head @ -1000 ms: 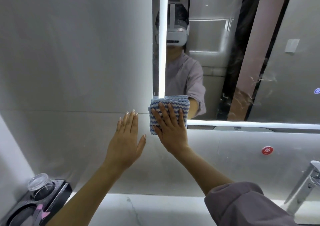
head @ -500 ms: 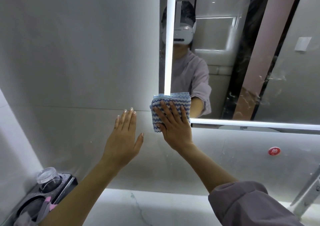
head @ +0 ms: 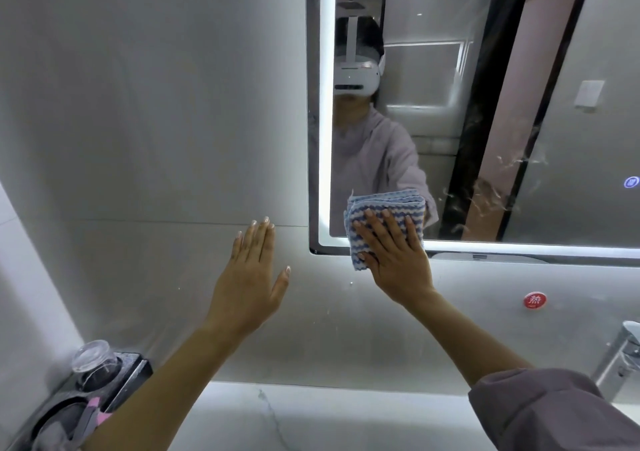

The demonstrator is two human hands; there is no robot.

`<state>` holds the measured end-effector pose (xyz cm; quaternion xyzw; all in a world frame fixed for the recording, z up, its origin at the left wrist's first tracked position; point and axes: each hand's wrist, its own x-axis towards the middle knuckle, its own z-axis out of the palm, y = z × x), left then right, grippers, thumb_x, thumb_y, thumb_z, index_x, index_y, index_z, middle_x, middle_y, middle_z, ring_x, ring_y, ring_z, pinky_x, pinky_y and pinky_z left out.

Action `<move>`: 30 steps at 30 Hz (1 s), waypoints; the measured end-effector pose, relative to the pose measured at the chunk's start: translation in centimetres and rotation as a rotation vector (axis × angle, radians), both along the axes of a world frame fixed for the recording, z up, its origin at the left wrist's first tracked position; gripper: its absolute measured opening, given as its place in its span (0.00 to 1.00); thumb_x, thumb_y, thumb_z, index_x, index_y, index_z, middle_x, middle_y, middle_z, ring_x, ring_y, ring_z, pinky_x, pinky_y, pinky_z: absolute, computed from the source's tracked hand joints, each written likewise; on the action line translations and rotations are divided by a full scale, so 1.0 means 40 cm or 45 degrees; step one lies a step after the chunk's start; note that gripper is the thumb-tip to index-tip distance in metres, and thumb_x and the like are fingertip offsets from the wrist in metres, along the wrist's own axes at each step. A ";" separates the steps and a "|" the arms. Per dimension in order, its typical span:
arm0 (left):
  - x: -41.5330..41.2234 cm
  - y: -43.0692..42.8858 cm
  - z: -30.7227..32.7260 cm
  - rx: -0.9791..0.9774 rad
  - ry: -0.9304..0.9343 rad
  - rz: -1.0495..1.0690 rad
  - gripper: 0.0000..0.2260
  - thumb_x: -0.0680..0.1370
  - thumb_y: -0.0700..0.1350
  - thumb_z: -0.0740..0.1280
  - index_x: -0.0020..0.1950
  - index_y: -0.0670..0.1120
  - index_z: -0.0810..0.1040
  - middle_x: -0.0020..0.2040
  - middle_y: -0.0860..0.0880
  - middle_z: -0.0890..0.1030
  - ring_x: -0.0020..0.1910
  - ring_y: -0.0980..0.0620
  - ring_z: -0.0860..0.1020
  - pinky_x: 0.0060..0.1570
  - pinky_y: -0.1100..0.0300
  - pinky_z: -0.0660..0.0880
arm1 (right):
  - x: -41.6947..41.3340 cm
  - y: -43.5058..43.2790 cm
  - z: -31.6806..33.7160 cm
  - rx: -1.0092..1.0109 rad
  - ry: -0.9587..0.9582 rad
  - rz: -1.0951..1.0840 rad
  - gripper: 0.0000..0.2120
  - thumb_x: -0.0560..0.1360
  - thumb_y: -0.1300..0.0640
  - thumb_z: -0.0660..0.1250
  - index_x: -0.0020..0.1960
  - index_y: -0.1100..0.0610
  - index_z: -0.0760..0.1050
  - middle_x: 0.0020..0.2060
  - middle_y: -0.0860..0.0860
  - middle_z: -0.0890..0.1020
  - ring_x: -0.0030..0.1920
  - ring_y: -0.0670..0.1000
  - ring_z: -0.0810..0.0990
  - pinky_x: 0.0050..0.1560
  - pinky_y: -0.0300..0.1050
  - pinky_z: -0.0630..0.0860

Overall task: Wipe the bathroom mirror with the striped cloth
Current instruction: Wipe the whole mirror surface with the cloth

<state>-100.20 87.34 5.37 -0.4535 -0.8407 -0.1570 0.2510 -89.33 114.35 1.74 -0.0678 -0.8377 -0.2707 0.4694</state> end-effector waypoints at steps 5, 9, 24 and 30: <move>0.009 0.020 0.008 -0.006 0.014 -0.007 0.33 0.78 0.57 0.46 0.77 0.40 0.43 0.79 0.44 0.45 0.76 0.50 0.39 0.74 0.58 0.36 | 0.051 0.051 -0.004 -0.013 -0.010 -0.034 0.31 0.80 0.49 0.53 0.79 0.51 0.44 0.78 0.49 0.42 0.78 0.53 0.43 0.76 0.57 0.44; 0.017 0.032 0.010 -0.018 0.017 -0.016 0.33 0.78 0.57 0.44 0.77 0.40 0.42 0.79 0.43 0.44 0.76 0.50 0.37 0.74 0.58 0.35 | 0.076 0.073 -0.002 -0.018 -0.016 -0.046 0.30 0.81 0.48 0.52 0.79 0.51 0.44 0.78 0.49 0.43 0.78 0.53 0.45 0.76 0.58 0.46; 0.018 0.041 -0.004 0.035 -0.023 -0.056 0.32 0.78 0.57 0.46 0.76 0.41 0.42 0.79 0.43 0.46 0.76 0.50 0.39 0.73 0.58 0.36 | -0.037 -0.039 0.022 0.016 -0.034 -0.105 0.33 0.81 0.41 0.48 0.78 0.52 0.35 0.76 0.52 0.34 0.77 0.55 0.35 0.75 0.58 0.42; -0.012 0.008 -0.007 -0.028 0.006 0.029 0.33 0.78 0.58 0.41 0.77 0.40 0.42 0.79 0.43 0.45 0.78 0.47 0.41 0.74 0.56 0.35 | -0.125 -0.124 0.027 0.025 0.020 -0.051 0.35 0.80 0.41 0.51 0.78 0.52 0.37 0.76 0.53 0.33 0.76 0.55 0.34 0.75 0.58 0.39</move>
